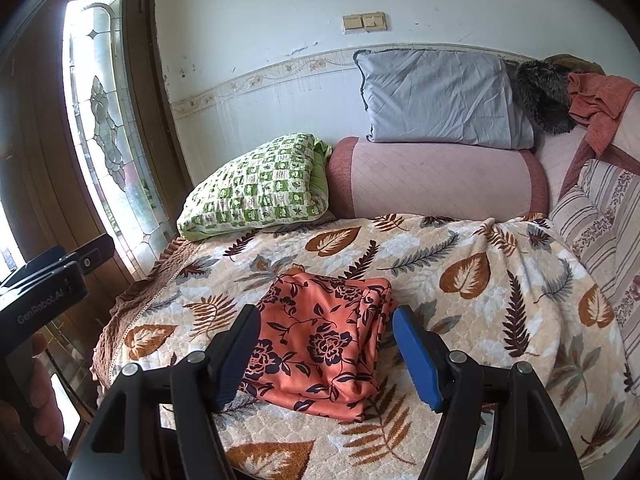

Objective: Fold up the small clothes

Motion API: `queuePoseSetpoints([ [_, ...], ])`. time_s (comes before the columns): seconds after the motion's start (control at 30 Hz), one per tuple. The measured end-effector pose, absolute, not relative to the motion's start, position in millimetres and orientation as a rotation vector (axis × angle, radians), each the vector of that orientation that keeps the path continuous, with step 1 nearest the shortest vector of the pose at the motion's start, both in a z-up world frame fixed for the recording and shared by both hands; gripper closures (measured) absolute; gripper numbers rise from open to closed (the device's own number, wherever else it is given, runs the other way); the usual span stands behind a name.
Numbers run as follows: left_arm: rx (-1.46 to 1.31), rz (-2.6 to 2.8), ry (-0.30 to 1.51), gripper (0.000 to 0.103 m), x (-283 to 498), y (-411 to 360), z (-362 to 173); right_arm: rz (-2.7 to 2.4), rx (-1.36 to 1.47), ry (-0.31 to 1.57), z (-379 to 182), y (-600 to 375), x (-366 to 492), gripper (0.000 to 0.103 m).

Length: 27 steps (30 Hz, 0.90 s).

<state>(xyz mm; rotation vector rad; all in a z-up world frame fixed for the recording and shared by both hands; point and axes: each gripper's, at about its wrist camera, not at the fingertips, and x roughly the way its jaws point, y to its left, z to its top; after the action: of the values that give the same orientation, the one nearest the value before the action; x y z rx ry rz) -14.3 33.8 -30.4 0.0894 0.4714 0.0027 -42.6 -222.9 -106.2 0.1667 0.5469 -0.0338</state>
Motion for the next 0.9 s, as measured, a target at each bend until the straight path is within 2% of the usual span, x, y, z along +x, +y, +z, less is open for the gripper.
queuePoseSetpoints([
  [0.9,0.075,-0.014,0.482,0.014,-15.9,39.6,-29.9,-0.015,0.17,0.582,-115.4,-217.6,-35.8,0.031],
])
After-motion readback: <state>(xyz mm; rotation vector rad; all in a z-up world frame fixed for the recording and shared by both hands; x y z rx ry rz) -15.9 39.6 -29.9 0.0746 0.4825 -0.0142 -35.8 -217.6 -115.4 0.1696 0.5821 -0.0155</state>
